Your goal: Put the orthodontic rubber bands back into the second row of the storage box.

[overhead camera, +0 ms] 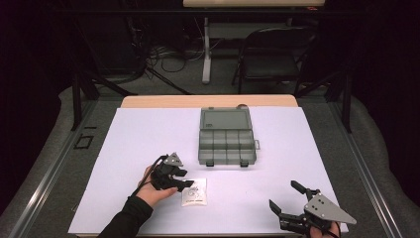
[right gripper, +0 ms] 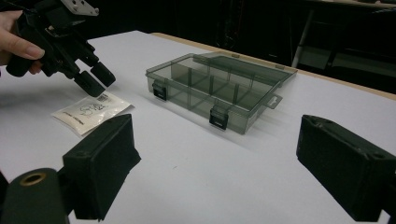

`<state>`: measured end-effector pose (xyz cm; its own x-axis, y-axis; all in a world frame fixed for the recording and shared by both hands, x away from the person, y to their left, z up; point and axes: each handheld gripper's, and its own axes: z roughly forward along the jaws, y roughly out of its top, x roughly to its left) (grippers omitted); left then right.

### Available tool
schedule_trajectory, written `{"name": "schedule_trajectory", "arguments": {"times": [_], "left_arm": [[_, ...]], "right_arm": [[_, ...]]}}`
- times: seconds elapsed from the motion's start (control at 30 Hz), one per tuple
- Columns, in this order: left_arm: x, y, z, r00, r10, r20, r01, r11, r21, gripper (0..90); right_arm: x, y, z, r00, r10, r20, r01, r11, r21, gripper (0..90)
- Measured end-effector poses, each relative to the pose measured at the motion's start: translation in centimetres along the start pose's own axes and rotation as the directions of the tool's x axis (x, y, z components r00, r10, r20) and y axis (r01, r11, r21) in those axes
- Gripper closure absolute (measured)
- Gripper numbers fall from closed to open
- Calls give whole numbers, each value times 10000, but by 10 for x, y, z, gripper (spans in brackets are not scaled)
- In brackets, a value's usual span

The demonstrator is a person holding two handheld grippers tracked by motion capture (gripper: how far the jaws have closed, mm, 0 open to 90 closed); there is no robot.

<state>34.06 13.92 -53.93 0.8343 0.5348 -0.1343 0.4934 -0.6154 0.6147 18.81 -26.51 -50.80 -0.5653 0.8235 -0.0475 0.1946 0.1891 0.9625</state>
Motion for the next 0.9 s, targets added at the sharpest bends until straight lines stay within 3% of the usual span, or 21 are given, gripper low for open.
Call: {"name": "schedule_trajectory", "arguments": {"times": [0.9], "left_arm": [[-1, -4, 7, 9993, 327, -200, -317, 9983, 498, 678]], "right_arm": [[0, 0, 0, 10000, 7, -25, -7, 10000, 14, 114]]}}
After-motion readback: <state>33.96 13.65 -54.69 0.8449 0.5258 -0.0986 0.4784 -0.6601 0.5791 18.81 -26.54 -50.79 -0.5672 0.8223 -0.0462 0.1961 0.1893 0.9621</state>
